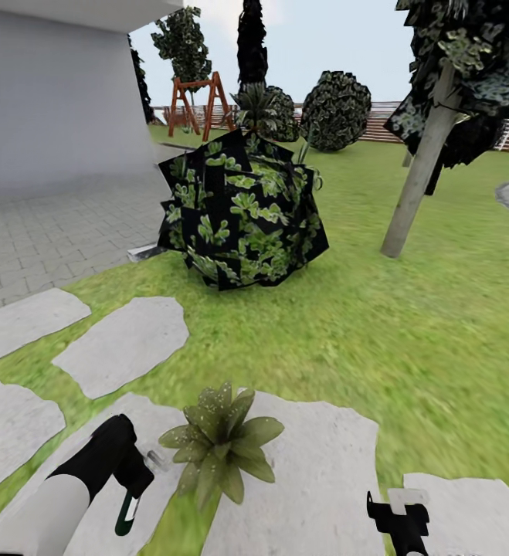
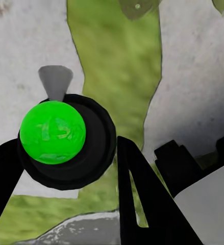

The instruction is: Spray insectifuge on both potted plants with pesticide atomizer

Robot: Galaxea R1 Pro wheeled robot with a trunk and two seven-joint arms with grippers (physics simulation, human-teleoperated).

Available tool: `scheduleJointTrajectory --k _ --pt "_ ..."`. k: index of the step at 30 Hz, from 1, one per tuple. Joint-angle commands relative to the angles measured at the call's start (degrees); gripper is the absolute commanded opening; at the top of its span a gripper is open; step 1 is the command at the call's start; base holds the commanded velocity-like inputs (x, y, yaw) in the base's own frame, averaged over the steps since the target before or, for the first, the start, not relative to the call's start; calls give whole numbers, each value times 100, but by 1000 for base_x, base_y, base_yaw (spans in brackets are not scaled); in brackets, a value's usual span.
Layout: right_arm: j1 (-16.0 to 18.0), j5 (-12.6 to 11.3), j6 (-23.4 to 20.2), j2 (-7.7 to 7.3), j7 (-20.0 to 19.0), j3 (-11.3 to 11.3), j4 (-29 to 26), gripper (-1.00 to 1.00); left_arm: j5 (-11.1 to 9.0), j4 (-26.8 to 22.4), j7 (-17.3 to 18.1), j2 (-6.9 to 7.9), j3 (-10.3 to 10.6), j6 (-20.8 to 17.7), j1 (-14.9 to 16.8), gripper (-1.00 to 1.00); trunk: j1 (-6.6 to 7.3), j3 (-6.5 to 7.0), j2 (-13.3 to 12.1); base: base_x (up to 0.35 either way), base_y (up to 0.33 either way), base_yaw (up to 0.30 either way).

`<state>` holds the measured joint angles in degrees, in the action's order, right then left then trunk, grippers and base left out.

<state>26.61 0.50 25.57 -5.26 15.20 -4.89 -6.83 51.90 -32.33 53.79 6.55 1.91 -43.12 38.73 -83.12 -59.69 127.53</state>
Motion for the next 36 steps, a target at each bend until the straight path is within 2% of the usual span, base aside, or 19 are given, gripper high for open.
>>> scheduleJointTrajectory --k 1,11,15,18,22,26,29,36 --pt "2 6 1 -2 45 -47 4 100 31 -10 44 0 20 -29 3 -100 3 -5 2 -222 -203 222" --pt "2 5 1 -2 45 -47 3 100 17 -10 56 4 34 -37 9 -100 3 -5 2 -20 -173 268" --pt "2 3 1 -2 38 -47 0 100 36 -42 216 -13 64 -67 88 -100 3 -5 2 0 -4 35" --pt "2 10 1 3 29 -54 5 100 90 -45 615 -25 95 -32 105 -100 3 -5 2 0 0 3" --pt "2 18 1 -1 27 -53 6 100 223 -38 687 -15 115 -25 75 -100 3 -5 2 0 0 0" --pt "2 12 1 -2 27 -48 6 100 274 -37 702 -7 121 -30 76 -100 3 -5 2 0 -29 0" --pt "2 6 0 -2 27 -47 6 100 423 -37 703 -15 114 -43 89 -100 3 -5 2 0 -235 0" --pt "2 3 -2 -2 35 -47 6 100 445 -37 703 -24 108 -39 89 -100 3 -5 2 0 -270 62"
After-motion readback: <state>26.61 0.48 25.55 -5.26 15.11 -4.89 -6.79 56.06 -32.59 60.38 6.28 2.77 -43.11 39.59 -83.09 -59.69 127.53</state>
